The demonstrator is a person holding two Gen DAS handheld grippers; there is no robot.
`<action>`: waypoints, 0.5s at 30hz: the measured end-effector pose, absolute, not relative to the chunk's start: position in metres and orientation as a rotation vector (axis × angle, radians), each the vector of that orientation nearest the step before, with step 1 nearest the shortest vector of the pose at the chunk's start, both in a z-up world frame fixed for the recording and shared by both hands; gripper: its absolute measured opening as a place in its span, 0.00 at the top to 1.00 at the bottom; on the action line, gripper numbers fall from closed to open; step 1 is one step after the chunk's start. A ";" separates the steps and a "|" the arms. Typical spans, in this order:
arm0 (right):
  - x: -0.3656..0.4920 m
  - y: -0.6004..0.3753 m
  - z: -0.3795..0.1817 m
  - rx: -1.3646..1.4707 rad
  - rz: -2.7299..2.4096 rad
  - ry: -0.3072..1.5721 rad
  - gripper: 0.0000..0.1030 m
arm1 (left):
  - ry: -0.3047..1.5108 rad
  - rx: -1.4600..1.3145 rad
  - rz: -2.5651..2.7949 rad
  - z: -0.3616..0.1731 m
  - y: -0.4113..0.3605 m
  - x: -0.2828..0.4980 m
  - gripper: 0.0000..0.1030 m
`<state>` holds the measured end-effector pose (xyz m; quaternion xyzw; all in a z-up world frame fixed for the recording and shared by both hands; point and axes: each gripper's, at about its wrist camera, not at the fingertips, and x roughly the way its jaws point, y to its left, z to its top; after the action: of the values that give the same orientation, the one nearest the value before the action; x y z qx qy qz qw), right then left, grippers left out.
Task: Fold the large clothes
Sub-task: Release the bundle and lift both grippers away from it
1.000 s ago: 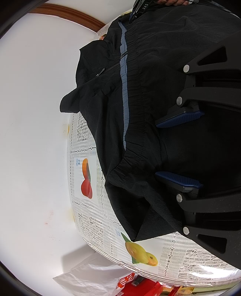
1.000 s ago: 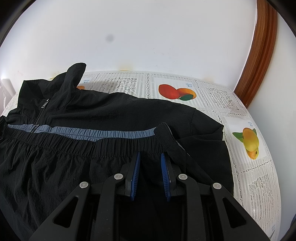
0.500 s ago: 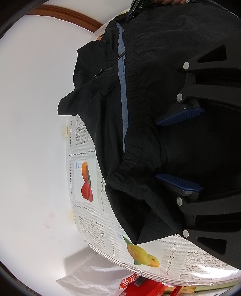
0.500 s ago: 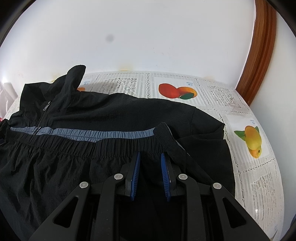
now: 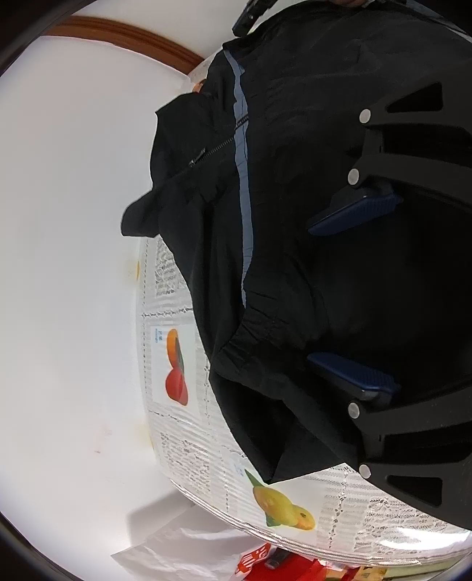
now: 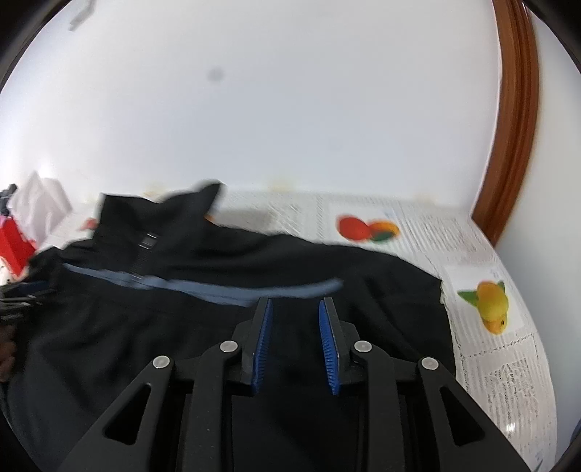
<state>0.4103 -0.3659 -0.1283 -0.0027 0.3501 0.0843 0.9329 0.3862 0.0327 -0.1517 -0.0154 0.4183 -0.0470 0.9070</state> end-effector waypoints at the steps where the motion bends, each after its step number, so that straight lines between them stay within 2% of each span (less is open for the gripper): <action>1: 0.404 -0.356 -0.121 -0.004 0.203 0.707 0.64 | 0.858 -0.036 -0.094 -0.149 0.034 0.385 0.37; 2: 0.400 -0.345 -0.117 -0.014 0.221 0.706 0.60 | 0.858 -0.042 -0.092 -0.146 0.035 0.383 0.37; 5: 0.387 -0.298 -0.113 -0.079 0.279 0.734 0.60 | 0.834 -0.045 -0.086 -0.130 0.039 0.373 0.37; 7: 0.381 -0.266 -0.122 -0.054 0.374 0.798 0.60 | 0.809 -0.033 -0.068 -0.117 0.041 0.362 0.30; 15: 0.361 -0.221 -0.163 -0.128 0.287 0.948 0.60 | 0.840 -0.006 -0.074 -0.106 0.066 0.288 0.29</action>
<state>0.3606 -0.2207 -0.1631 -0.0614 0.4546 0.1376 0.8779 0.2876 0.0657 -0.1064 -0.0028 0.4077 -0.0357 0.9124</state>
